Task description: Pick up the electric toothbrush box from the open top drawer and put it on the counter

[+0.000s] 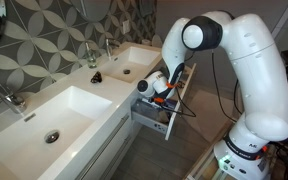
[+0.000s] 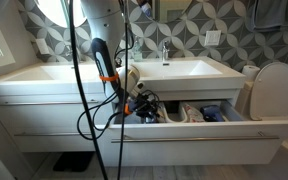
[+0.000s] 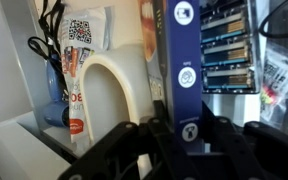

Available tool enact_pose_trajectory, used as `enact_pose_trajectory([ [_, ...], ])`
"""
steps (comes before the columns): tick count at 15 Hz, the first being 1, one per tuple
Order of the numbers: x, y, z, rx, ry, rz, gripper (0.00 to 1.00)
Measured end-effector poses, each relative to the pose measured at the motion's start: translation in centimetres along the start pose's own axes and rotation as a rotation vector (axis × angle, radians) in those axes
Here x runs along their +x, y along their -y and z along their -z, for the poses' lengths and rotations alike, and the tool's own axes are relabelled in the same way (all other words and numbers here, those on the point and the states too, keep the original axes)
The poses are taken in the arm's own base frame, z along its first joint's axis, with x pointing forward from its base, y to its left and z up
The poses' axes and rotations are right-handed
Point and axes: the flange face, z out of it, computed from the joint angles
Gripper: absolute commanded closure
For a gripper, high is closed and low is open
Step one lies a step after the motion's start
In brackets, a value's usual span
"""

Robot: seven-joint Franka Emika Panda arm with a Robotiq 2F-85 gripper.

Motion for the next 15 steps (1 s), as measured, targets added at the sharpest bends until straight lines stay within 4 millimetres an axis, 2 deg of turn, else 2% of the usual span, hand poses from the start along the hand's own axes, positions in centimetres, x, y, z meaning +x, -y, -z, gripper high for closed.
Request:
enact_pose_trajectory([
  [7, -0.03, -0.34, 0.06, -0.057, 0.017, 0.005, 0.63],
  [9, -0.03, -0.5, 0.21, -0.071, 0.021, 0.006, 0.74],
  [11, -0.03, -0.59, 0.42, -0.078, 0.022, 0.006, 0.93],
  [14, -0.08, -0.46, 0.51, -0.076, 0.022, 0.012, 1.0],
  [15, -0.11, -0.41, 0.53, -0.075, 0.022, 0.018, 0.98],
])
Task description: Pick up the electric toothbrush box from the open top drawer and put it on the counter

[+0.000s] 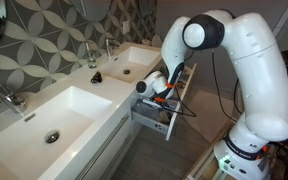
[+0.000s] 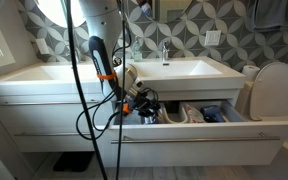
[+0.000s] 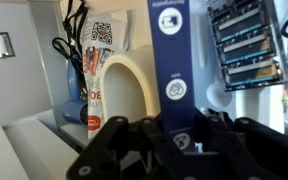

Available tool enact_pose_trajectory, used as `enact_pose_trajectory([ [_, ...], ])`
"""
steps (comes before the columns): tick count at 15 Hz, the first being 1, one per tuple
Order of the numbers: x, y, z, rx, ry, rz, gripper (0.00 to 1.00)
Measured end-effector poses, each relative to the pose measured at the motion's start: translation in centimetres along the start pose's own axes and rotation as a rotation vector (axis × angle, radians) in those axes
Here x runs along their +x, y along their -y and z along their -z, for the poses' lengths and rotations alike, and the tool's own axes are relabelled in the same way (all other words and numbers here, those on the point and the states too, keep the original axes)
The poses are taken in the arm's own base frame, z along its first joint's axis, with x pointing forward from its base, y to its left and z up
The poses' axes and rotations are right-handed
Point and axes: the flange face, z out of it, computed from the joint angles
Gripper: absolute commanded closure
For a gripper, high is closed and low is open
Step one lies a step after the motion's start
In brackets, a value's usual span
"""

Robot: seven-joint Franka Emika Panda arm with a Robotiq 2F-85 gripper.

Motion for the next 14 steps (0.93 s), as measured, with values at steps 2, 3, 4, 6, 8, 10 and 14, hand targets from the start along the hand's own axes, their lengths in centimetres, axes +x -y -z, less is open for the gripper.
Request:
enact_pose_trajectory([
  [2, 0.0, 0.1, 0.0, 0.001, 0.0, 0.006, 0.97],
  [3, 0.0, 0.1, 0.0, 0.001, 0.0, 0.007, 0.97],
  [4, 0.0, 0.1, 0.0, 0.001, 0.0, 0.007, 0.97],
  [6, 0.0, 0.1, 0.1, 0.001, 0.0, 0.009, 0.97],
  [8, -0.1, 0.2, 0.1, 0.0, 0.0, 0.01, 0.97],
  [10, -0.1, 0.3, 0.3, -0.004, -0.002, 0.015, 0.97],
  [14, -0.4, 0.9, 1.1, -0.033, -0.019, 0.054, 0.97],
])
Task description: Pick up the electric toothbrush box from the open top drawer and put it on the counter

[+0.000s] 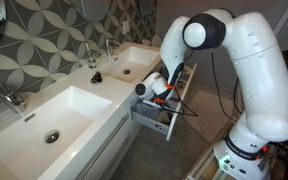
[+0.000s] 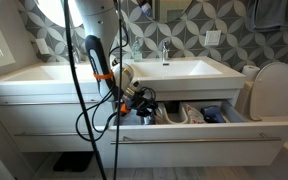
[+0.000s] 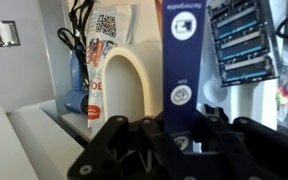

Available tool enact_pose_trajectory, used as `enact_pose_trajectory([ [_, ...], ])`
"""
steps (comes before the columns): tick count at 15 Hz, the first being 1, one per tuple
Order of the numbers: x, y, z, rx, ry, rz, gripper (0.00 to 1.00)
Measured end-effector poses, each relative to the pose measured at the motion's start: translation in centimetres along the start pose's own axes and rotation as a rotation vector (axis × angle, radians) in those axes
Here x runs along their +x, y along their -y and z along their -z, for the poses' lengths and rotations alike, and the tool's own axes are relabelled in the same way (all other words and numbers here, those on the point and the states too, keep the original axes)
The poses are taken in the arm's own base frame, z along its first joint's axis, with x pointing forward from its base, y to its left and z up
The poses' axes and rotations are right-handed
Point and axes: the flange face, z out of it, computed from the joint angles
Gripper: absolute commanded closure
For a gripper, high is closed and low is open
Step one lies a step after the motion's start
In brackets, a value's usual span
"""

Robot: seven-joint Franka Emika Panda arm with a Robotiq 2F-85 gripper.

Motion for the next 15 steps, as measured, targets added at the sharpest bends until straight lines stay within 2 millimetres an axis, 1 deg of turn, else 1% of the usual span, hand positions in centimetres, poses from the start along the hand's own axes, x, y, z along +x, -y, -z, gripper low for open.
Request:
enact_pose_trajectory([
  [4, -0.1, 0.1, 0.7, -0.031, -0.007, 0.02, 0.97],
  [11, -0.1, 0.2, 1.0, -0.054, -0.006, 0.03, 0.97],
  [15, -0.2, 0.1, 1.6, -0.068, -0.005, 0.043, 0.97],
])
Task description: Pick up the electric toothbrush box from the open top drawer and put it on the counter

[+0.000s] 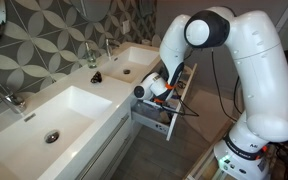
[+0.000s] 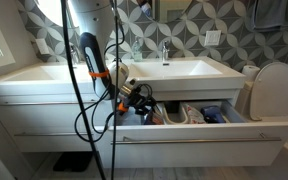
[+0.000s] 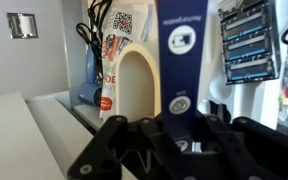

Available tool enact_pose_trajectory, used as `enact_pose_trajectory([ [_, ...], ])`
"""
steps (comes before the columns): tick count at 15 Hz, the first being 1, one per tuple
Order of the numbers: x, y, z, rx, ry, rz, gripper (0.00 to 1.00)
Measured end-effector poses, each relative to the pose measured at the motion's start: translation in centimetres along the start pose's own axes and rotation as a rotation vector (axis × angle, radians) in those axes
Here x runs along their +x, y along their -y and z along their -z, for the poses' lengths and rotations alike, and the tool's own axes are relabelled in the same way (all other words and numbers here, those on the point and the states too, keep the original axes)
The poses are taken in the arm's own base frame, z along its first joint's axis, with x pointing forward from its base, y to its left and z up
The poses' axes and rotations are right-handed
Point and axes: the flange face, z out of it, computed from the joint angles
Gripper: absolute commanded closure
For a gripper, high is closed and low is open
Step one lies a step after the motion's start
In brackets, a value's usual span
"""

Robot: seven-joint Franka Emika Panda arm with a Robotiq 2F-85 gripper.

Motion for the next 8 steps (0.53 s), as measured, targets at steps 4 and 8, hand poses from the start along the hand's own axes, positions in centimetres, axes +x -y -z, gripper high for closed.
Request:
enact_pose_trajectory([
  [4, 0.0, -0.1, 1.8, -0.03, -0.011, 0.021, 0.97],
  [8, -0.2, 0.0, 3.5, -0.046, -0.023, 0.057, 0.97],
])
